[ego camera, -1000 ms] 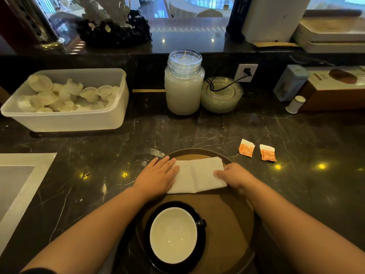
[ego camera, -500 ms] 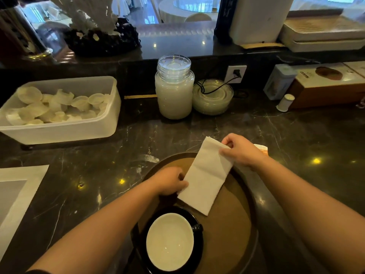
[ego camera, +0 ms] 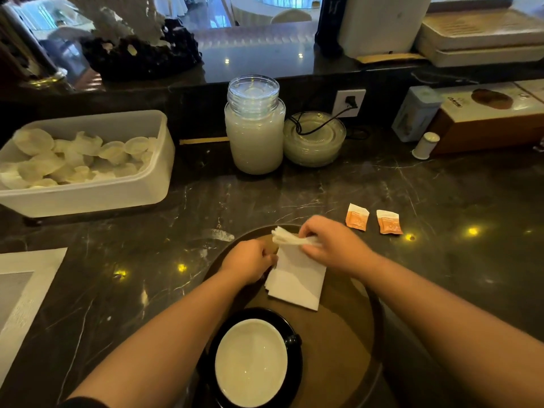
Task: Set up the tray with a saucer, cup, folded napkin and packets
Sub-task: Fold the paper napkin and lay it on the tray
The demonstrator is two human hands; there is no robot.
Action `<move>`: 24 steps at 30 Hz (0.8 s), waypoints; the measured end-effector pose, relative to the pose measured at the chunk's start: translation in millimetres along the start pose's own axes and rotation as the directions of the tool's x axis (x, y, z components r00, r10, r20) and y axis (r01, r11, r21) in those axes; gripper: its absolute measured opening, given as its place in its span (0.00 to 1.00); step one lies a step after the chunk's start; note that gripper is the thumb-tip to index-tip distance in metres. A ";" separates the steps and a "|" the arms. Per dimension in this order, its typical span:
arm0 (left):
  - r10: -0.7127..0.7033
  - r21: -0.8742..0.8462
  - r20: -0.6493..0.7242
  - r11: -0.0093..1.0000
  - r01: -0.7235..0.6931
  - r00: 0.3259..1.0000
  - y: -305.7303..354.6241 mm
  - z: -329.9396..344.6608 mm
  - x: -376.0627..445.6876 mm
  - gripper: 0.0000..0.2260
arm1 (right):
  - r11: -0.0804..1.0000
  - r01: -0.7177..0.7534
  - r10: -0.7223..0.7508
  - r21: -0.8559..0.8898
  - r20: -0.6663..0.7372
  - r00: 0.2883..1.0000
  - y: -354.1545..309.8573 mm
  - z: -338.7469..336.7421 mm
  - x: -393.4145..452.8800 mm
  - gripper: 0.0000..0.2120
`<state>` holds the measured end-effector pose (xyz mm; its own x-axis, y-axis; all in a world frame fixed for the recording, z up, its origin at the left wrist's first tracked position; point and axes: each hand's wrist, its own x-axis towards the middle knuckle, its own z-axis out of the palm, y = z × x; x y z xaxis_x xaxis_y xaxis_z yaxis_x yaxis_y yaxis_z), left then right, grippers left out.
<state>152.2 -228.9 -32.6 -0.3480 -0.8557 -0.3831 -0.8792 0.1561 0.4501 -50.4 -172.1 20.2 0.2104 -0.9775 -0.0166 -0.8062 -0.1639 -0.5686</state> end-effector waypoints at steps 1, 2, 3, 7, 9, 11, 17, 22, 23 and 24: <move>0.003 -0.021 0.012 1.000 -0.002 1.000 -1.7 -1.2 0.5 0.09 | 0.999 0.049 -0.049 -0.023 -0.004 0.999 -0.7 7.6 -10.6 0.08; 0.008 -0.045 0.025 0.999 -0.007 1.000 -3.6 -2.4 1.1 0.09 | 0.995 0.090 -0.091 -0.043 -0.007 0.996 -0.2 15.7 -20.5 0.07; 0.014 -0.078 0.044 0.997 -0.011 0.999 -5.6 -3.7 1.3 0.10 | 0.990 0.127 -0.128 -0.062 -0.009 0.992 1.2 24.1 -29.0 0.06; 0.033 -0.291 0.123 0.957 0.004 0.992 -9.1 -8.6 0.7 0.09 | 0.952 0.236 -0.235 -0.196 0.029 0.972 11.2 53.6 -48.6 0.07; 0.041 -0.270 0.060 0.963 -0.024 0.997 -7.5 -6.7 -1.5 0.06 | 0.932 0.281 -0.279 -0.230 0.043 0.959 16.4 63.4 -55.3 0.08; 0.111 -0.151 -0.076 0.981 -0.121 0.991 -5.7 -1.8 -7.7 0.07 | 0.925 0.292 -0.287 -0.243 0.060 0.956 18.7 69.9 -61.6 0.12; 0.596 0.400 0.107 0.707 -0.583 0.796 -18.8 7.5 -20.2 0.22 | 0.933 0.291 -0.274 -0.212 0.107 0.956 17.3 75.2 -80.2 0.24; 0.540 0.503 0.260 0.632 -0.590 0.800 -31.3 4.0 -13.4 0.23 | 0.990 -0.132 0.138 0.038 -0.290 0.947 20.9 60.4 -69.5 0.17; 0.541 0.508 0.260 0.628 -0.590 0.800 -32.8 4.7 -12.8 0.23 | 0.963 -0.265 0.268 0.049 -0.281 0.922 20.5 56.8 -63.2 0.16; 0.544 0.508 0.255 0.628 -0.589 0.799 -34.3 5.3 -12.2 0.23 | 0.921 -0.388 0.385 0.032 -0.223 0.896 21.0 54.9 -56.5 0.18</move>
<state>184.9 -221.2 -47.7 -0.8394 -0.4732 -0.2674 -0.5124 0.8531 0.0987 -48.8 -113.0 -35.9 -0.2452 -0.9682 -0.0499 -0.8067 0.2323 -0.5434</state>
